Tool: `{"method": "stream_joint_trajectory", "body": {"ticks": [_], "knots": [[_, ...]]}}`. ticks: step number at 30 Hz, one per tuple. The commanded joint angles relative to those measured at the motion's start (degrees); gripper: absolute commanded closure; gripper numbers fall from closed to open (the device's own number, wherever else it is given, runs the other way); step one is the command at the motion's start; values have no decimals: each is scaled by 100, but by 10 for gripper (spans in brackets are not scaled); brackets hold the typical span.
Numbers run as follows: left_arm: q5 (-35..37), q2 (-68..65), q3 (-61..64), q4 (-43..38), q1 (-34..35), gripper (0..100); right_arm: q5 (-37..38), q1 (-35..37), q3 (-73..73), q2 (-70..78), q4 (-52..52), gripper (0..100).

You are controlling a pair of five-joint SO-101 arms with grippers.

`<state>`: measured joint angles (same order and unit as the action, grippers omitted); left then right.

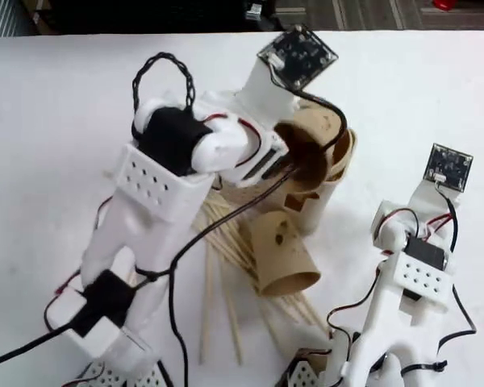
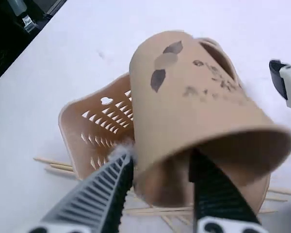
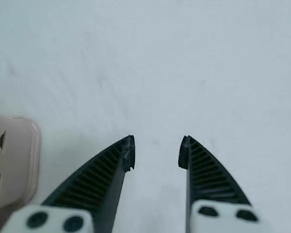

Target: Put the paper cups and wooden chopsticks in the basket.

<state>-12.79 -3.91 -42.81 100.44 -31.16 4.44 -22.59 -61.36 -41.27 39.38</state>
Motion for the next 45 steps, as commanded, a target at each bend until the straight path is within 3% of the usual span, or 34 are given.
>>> {"method": "stream_joint_trajectory", "body": {"ticks": [1, 8, 22, 29, 36, 45], "knots": [[273, -154, -782, -114, -57, 748, -18, 66, 0, -136, -75, 839], [299, -673, -1626, -484, -57, 748, -9, 66, -9, -136, -75, 839], [958, -1385, -2022, -1653, 224, 748, -9, 66, -18, -119, -75, 839], [905, -1059, -2022, -1371, 189, 748, -9, 75, -18, -110, -75, 839], [378, -426, -1987, -79, 277, 748, 0, 75, -18, -136, -66, 839], [281, 690, -958, 193, 1262, 770, 132, 66, 88, -145, 127, 839]]}}
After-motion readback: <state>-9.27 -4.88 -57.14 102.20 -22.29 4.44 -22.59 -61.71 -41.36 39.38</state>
